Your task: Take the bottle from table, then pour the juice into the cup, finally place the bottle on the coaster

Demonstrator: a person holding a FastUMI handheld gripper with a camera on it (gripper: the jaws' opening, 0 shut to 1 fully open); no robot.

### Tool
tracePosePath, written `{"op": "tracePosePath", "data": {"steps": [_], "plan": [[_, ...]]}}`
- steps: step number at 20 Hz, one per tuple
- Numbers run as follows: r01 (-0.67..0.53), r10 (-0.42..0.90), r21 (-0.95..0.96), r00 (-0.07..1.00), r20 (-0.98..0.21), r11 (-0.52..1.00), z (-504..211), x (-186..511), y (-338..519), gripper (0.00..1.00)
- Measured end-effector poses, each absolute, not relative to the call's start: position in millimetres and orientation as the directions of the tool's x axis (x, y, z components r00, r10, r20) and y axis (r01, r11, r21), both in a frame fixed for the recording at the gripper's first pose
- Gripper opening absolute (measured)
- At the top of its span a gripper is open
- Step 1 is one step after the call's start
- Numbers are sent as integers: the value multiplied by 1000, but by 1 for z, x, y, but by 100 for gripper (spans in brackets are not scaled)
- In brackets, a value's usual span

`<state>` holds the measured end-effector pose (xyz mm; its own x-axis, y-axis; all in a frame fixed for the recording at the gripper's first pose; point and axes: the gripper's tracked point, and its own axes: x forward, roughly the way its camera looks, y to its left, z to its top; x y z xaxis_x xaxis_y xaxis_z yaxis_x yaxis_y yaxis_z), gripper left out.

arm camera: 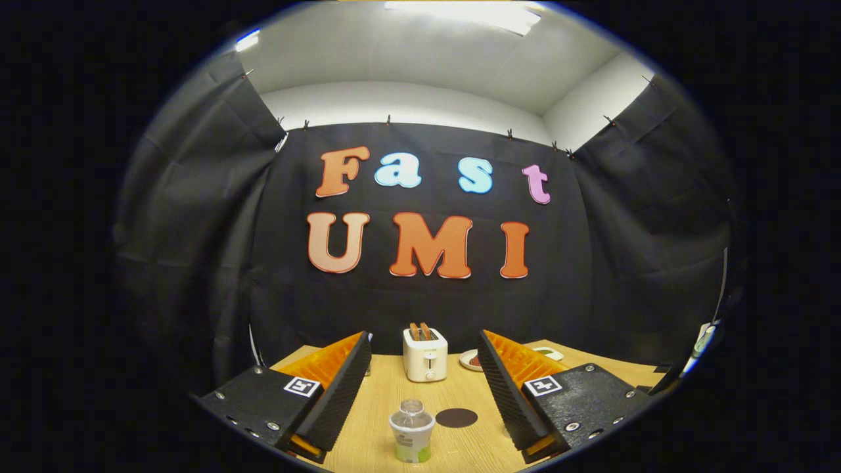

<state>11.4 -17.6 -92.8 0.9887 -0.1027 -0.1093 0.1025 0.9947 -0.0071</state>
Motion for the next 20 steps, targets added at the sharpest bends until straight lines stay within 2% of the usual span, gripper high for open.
{"op": "tracePosePath", "data": {"steps": [12,20], "plan": [[103,-109,-36,938,-329,994,-240,9,-10,98],[94,-103,-42,894,-437,995,-303,17,3,97]]}}
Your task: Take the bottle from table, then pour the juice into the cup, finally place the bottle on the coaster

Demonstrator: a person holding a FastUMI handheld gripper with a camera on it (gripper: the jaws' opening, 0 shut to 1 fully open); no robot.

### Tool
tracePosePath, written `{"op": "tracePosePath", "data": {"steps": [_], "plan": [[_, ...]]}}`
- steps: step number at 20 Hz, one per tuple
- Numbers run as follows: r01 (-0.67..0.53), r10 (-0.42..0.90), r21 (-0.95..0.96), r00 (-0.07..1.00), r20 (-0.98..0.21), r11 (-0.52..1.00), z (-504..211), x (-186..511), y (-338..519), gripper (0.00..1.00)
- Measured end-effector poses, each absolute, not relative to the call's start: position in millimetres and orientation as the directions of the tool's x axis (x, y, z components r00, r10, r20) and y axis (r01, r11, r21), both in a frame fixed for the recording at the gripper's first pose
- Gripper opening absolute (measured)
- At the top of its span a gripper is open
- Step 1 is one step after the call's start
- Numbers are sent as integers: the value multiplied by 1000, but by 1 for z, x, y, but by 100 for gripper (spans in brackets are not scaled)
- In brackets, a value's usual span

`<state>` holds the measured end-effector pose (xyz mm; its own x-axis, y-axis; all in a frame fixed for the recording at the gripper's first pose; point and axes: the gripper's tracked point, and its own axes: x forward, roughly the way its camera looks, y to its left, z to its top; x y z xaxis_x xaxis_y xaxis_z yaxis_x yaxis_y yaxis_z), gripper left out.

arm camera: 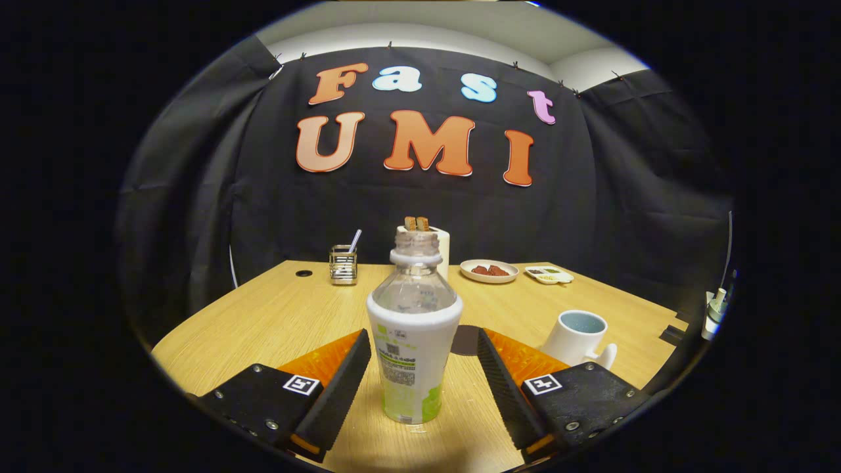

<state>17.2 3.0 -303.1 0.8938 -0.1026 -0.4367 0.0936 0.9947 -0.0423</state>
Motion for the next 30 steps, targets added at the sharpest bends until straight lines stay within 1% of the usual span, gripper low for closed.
{"op": "tracePosePath", "data": {"steps": [2,3,6,7,9,13,17,22,26,30], "plan": [[86,-97,-45,878,-469,995,-316,15,4,93],[81,-93,-46,869,-486,996,-322,16,6,89],[73,-87,-47,850,-519,996,-335,14,7,79],[66,-78,-42,847,-525,997,-336,15,9,74],[63,-74,-38,848,-525,997,-336,17,8,69],[50,-66,-45,859,-508,998,-332,18,9,64],[47,-22,40,881,-472,998,-315,24,16,62],[79,30,225,896,-443,971,-305,35,15,63],[109,68,371,899,-433,922,-303,42,12,62],[166,90,532,903,-421,830,-302,52,3,62]]}}
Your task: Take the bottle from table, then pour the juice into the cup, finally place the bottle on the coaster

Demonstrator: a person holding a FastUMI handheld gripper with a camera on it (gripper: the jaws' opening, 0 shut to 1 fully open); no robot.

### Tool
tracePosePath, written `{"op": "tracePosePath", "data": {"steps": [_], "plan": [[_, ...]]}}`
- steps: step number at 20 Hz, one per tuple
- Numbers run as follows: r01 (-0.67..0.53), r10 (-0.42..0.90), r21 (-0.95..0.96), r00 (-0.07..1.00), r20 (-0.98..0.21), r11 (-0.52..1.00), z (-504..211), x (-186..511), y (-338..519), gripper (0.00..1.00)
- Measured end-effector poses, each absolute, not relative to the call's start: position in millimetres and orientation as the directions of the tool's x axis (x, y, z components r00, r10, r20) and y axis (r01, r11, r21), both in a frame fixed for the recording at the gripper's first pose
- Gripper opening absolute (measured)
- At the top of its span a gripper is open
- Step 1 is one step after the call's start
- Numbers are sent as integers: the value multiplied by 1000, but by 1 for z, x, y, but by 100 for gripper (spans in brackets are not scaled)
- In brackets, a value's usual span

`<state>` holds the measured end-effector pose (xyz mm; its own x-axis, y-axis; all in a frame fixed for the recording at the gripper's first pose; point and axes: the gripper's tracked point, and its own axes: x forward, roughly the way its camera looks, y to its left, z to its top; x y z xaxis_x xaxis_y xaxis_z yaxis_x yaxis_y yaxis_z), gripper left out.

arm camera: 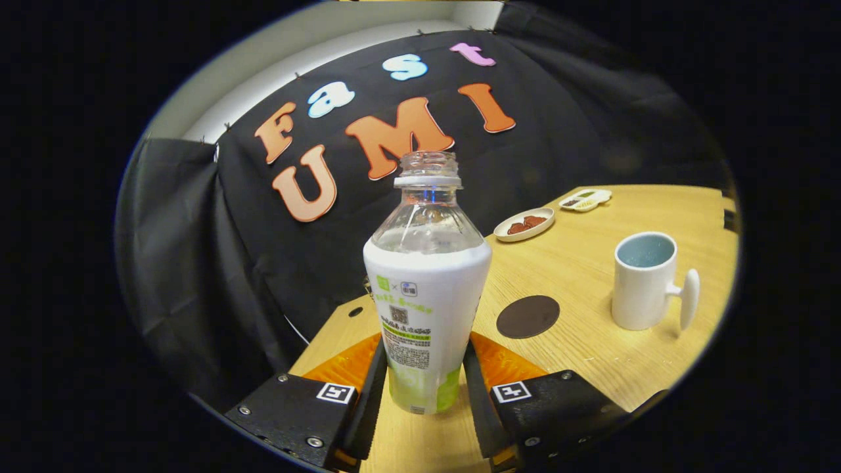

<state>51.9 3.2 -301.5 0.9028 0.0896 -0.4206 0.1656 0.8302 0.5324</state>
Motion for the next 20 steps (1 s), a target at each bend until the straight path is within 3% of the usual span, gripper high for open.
{"op": "tracePosePath", "data": {"steps": [8,13,20], "plan": [[271,88,739,909,-408,617,-304,65,-16,61],[297,77,865,931,-356,404,-296,77,-23,61],[315,83,922,937,-340,227,-300,83,-29,61]]}}
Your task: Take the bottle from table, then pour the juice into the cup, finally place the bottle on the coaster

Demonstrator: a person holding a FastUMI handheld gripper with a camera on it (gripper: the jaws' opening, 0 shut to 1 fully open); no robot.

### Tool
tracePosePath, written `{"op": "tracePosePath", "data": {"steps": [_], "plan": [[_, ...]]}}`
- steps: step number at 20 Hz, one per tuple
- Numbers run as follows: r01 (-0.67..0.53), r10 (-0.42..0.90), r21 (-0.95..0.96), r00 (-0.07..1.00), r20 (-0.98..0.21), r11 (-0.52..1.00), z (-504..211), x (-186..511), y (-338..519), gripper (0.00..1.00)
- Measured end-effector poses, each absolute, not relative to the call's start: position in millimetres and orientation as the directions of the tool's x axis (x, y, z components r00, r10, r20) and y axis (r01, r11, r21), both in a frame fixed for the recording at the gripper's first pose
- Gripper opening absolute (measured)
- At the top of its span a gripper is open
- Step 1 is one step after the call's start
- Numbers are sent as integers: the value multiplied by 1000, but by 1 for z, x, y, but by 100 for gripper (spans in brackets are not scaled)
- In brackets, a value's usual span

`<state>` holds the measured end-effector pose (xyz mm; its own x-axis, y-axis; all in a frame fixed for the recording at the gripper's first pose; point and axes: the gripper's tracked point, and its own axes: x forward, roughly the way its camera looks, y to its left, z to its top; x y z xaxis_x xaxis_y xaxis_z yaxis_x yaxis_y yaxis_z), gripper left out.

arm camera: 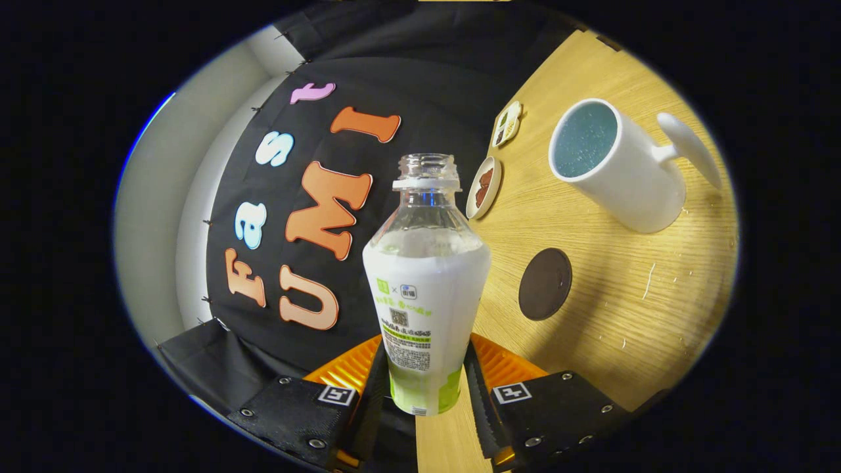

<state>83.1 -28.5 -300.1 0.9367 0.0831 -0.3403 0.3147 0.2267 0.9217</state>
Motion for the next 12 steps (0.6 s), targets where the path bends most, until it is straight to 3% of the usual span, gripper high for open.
{"op": "tracePosePath", "data": {"steps": [12], "plan": [[297,45,953,955,-294,-62,-295,93,-58,61]]}}
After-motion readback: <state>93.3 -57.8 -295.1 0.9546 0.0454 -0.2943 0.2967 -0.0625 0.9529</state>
